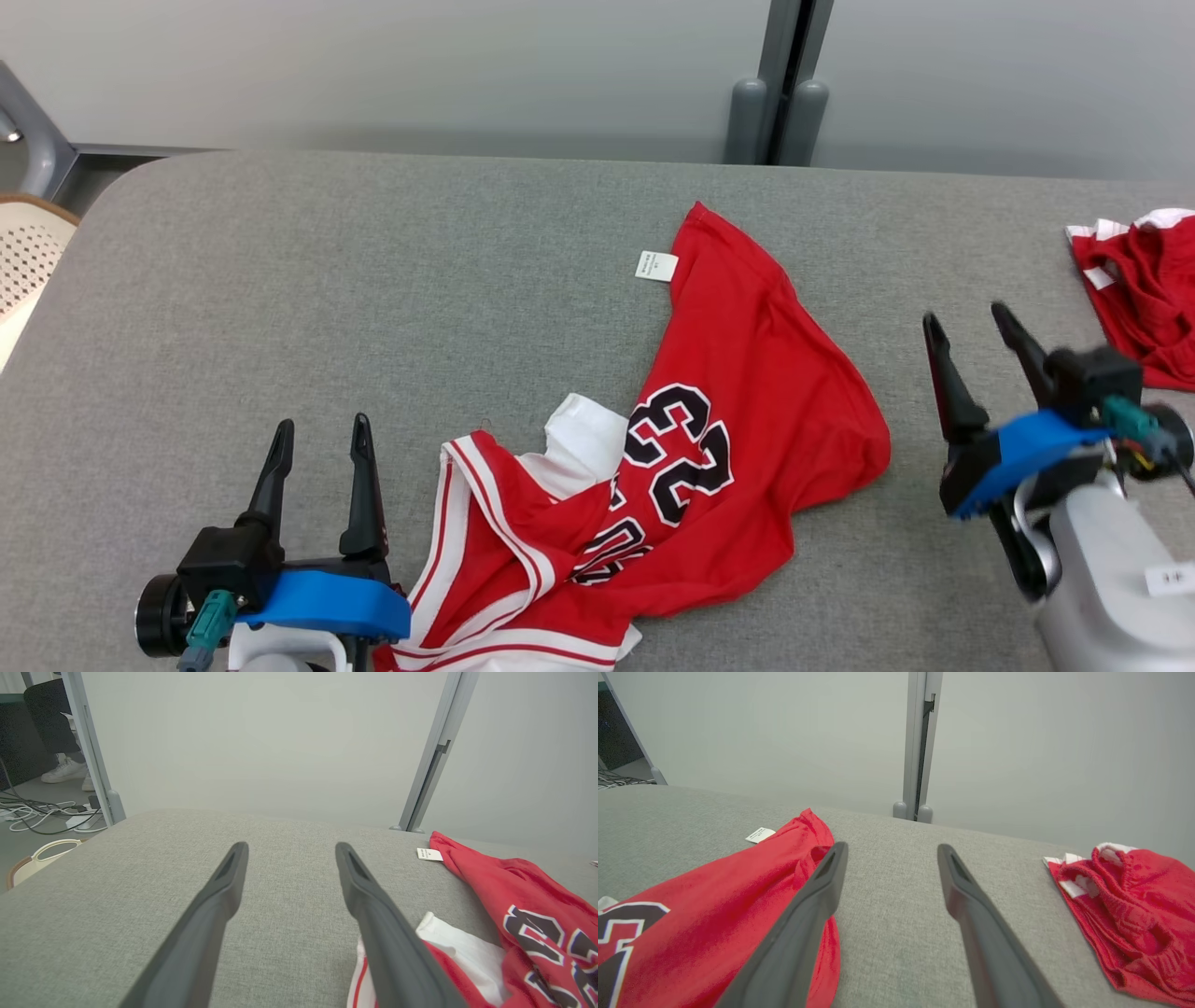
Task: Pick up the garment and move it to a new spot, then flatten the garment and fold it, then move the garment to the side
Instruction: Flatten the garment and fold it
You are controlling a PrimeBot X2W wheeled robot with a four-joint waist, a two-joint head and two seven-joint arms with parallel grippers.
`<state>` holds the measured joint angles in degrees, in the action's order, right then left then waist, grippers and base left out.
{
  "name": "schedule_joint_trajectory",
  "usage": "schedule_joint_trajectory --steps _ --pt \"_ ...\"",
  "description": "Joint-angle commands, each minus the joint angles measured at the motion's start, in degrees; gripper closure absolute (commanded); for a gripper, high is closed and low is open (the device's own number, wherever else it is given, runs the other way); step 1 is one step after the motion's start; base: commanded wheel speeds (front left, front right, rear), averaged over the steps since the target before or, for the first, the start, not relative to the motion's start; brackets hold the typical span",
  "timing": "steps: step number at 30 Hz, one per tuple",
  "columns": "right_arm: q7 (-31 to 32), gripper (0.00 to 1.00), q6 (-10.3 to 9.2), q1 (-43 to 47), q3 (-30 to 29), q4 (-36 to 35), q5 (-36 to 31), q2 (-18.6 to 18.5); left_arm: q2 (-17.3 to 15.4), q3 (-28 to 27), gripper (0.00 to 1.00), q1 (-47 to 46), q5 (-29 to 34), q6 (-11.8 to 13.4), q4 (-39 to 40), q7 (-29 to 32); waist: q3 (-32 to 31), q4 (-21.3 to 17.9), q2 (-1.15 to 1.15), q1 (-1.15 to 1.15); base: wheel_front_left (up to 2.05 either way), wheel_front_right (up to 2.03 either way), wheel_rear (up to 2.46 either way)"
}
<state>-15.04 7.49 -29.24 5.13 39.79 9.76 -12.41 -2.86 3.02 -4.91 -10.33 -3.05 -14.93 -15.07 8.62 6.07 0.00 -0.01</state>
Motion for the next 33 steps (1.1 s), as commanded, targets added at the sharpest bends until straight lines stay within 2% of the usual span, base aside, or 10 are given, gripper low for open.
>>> schedule_joint_trajectory --steps 1,7,13,28,29,30,33 --pt "-0.18 0.00 0.02 2.26 -0.28 -1.15 0.33 -0.39 -0.06 -0.08 0.00 0.31 0.25 0.02 0.27 -0.13 -0.39 -0.44 0.00 0.01 0.00 0.00 0.00" --pt "-0.18 0.00 0.02 10.43 -0.11 -7.21 0.81 0.34 -0.06 -0.28 0.00 1.12 0.36 -0.23 0.41 -0.13 -1.00 -1.04 0.00 0.01 0.00 0.00 0.00" --pt "1.20 0.00 0.02 13.16 0.74 -8.92 0.84 1.99 -0.06 0.12 0.00 1.05 0.67 -0.54 0.25 -0.13 -1.04 -0.63 0.00 0.01 0.00 0.00 0.00" --pt "0.75 0.00 0.02 10.92 1.14 2.92 3.61 6.02 -0.07 1.03 0.00 -0.07 0.66 -0.55 0.16 -0.13 0.95 2.54 0.00 0.01 0.00 0.00 0.00" --pt "0.70 0.25 0.02 10.60 1.38 3.61 3.95 6.24 -0.06 1.03 0.00 -0.15 0.66 -0.54 0.13 -0.13 1.05 2.57 0.00 0.01 0.00 0.00 0.00" --pt "0.52 1.00 0.02 10.30 1.79 4.20 4.16 6.36 -0.06 0.96 0.00 -0.24 0.68 -0.51 0.12 -0.13 1.11 2.55 0.00 0.01 0.00 0.00 0.00" --pt "0.15 1.00 0.02 9.60 3.14 4.81 4.72 6.32 -0.06 0.71 0.00 -0.28 0.80 -0.36 -0.01 -0.13 0.77 2.25 0.00 0.01 0.00 0.00 0.00"
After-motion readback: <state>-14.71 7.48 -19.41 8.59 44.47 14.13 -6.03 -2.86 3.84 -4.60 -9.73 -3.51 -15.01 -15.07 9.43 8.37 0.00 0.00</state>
